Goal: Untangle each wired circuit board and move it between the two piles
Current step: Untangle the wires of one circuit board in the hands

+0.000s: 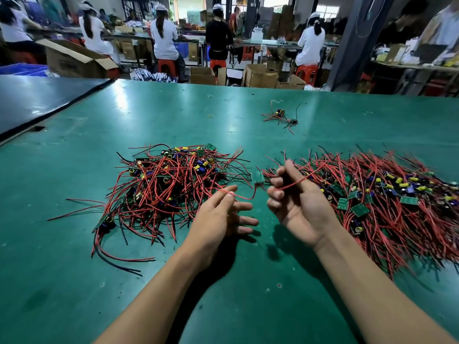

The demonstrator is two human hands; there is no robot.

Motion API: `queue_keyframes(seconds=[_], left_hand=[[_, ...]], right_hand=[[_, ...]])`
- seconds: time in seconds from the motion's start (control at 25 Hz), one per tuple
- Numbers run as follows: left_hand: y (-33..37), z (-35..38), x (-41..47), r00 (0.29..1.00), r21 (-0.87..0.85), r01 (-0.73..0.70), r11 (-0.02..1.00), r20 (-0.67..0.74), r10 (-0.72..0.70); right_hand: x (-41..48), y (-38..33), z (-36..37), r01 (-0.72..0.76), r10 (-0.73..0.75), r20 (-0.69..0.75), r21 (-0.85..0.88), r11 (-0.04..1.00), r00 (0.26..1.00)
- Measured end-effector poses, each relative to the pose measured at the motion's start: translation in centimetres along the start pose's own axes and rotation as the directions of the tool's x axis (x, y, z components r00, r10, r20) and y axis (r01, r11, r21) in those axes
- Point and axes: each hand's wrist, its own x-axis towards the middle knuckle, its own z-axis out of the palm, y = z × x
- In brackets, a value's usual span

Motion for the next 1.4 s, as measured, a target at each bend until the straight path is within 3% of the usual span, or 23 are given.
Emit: queue_keyframes(seconds=[0.12,0.2,0.32,0.52,0.76,0.88,1.04,1.24,1.4], left_hand=[[0.2,-0.2,0.2,0.999,-0.053,0.041,0.998,-0.001,-0.041],[0.3,-0.3,0.3,0.996,-0.054,0.089,0.995,-0.001,-0.089],[-0.1,-0.2,0.2,0.998,0.02,0.07,0.997,0.004,-0.07],[-0.5,0.4,-1.0,0.995,0.175,-0.04,0.984,0.094,0.024],[-0.7,0.3,-0.7,0.989,0.187,-0.11,0.976,-0.08,0.127],[-0.3,0.0,-0.5,0.99,0.166,-0.118,0.979,-0.061,0.13],[0.0,0.0,-0.9,0.991,0.118,0.059,0.991,0.112,-0.072],[0.3,-0.5,-1.4,0.849,0.139,0.212,0.967,0.463,-0.253],[-0.1,-0.4,-1.4,0.842,0.127,0.206,0.97,0.482,-0.242]], right_hand=[[-0.4,0.5,-0.5,-0.139,0.139,0.042,0.01,0.99,0.989],[-0.3,1.0,-0.6,-0.158,0.162,0.039,-0.091,0.983,0.986],[0.2,2.2,-0.7,-0.007,-0.003,-0.037,-0.267,0.964,0.999],[0.4,2.7,-1.3,0.275,-0.301,-0.032,-0.327,0.904,0.953],[0.1,1.6,-2.0,0.343,-0.353,0.07,-0.475,0.81,0.933],[0.0,1.2,-2.1,0.351,-0.359,0.08,-0.482,0.803,0.93],[-0.1,0.4,-2.0,0.335,-0.353,0.048,-0.453,0.826,0.934],[0.2,1.0,-1.7,0.144,-0.165,-0.067,-0.247,0.958,0.984],[0.3,2.3,-1.4,0.098,-0.123,-0.06,-0.316,0.944,0.991]])
